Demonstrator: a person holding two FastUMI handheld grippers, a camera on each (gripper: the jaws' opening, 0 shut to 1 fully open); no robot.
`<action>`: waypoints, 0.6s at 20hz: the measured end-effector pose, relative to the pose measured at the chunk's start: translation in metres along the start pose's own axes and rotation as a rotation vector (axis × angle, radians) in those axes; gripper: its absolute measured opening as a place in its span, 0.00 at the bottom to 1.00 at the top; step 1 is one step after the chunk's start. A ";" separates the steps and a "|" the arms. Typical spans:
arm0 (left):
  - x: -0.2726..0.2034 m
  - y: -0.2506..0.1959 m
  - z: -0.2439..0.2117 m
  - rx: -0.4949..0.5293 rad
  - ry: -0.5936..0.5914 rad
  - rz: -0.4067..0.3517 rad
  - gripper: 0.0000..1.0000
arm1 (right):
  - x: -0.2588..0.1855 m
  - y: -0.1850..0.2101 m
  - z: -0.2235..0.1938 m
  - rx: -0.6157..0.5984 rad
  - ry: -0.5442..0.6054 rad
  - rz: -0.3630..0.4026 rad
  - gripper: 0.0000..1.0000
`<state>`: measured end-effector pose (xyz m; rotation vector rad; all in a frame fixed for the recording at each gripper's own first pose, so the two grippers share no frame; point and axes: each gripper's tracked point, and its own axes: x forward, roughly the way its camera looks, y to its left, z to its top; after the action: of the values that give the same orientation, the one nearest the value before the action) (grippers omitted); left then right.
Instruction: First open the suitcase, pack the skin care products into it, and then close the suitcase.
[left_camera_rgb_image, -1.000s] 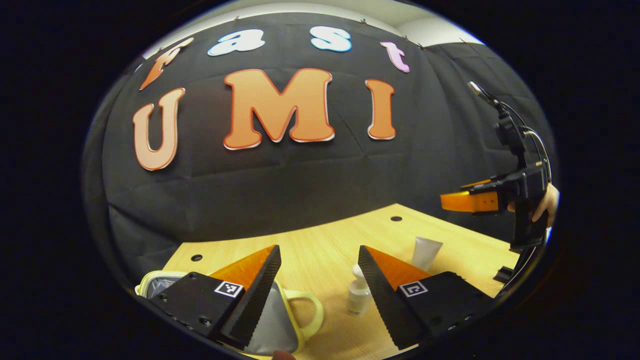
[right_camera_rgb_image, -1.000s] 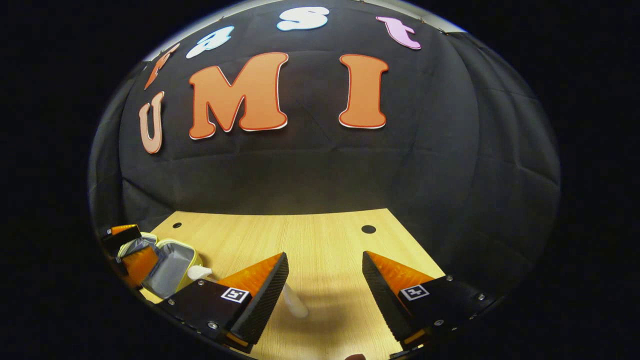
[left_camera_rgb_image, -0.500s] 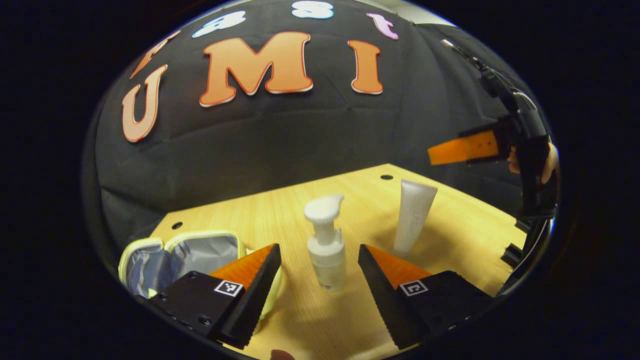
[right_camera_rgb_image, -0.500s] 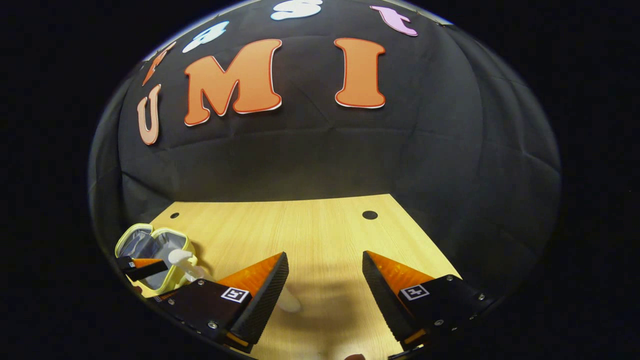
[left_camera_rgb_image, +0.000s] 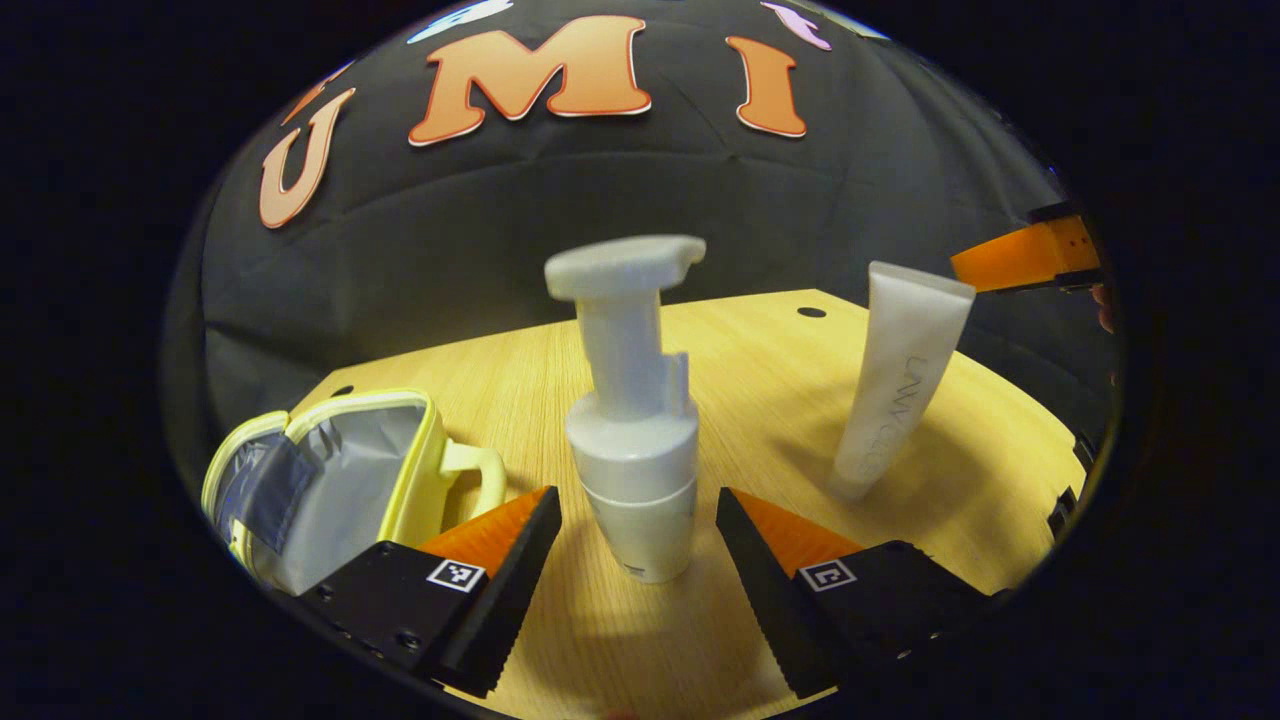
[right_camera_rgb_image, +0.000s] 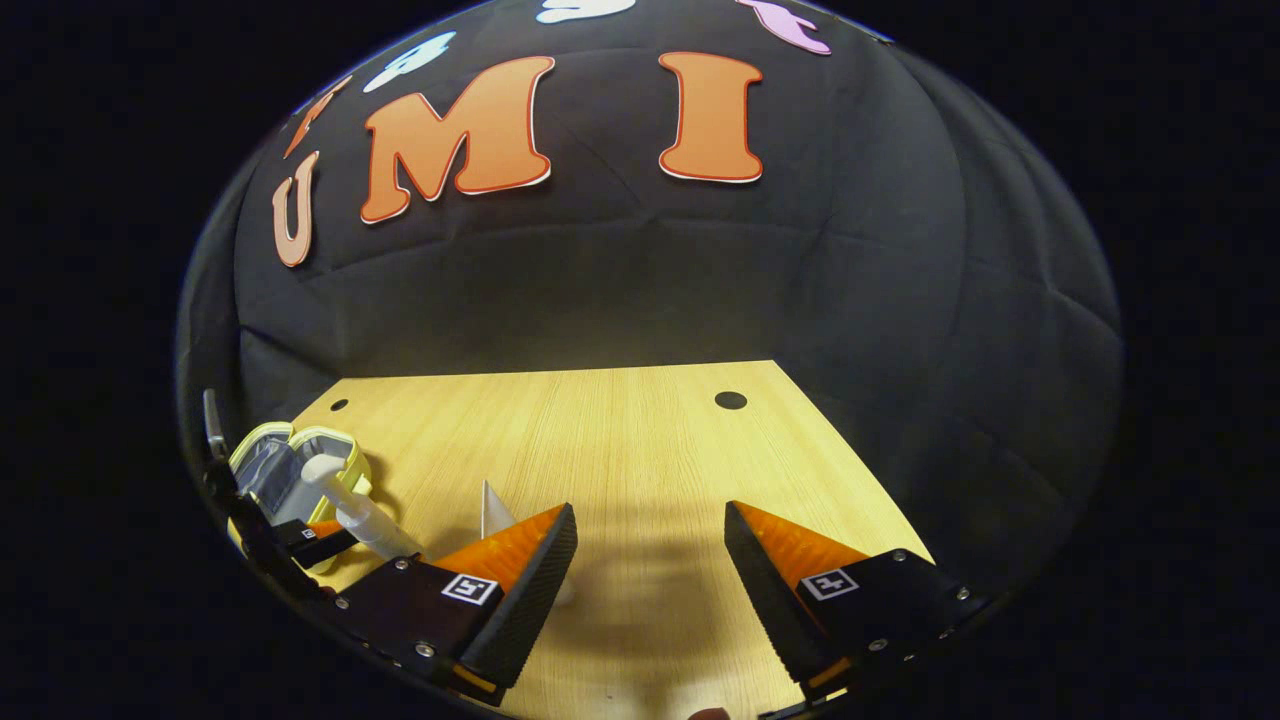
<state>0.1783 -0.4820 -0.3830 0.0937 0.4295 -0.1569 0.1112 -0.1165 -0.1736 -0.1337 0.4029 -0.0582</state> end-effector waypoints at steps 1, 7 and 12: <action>0.002 -0.001 -0.002 -0.012 0.003 -0.001 0.98 | -0.001 -0.001 -0.001 -0.003 -0.001 0.003 0.95; 0.001 -0.005 -0.002 -0.070 0.028 -0.015 0.60 | -0.017 0.013 0.000 -0.031 -0.041 0.089 0.94; -0.035 -0.004 0.036 -0.100 0.019 -0.056 0.60 | -0.025 0.048 -0.010 -0.085 -0.035 0.206 0.94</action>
<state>0.1606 -0.4861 -0.3356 -0.0152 0.4588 -0.1897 0.0856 -0.0677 -0.1801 -0.1764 0.3826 0.1641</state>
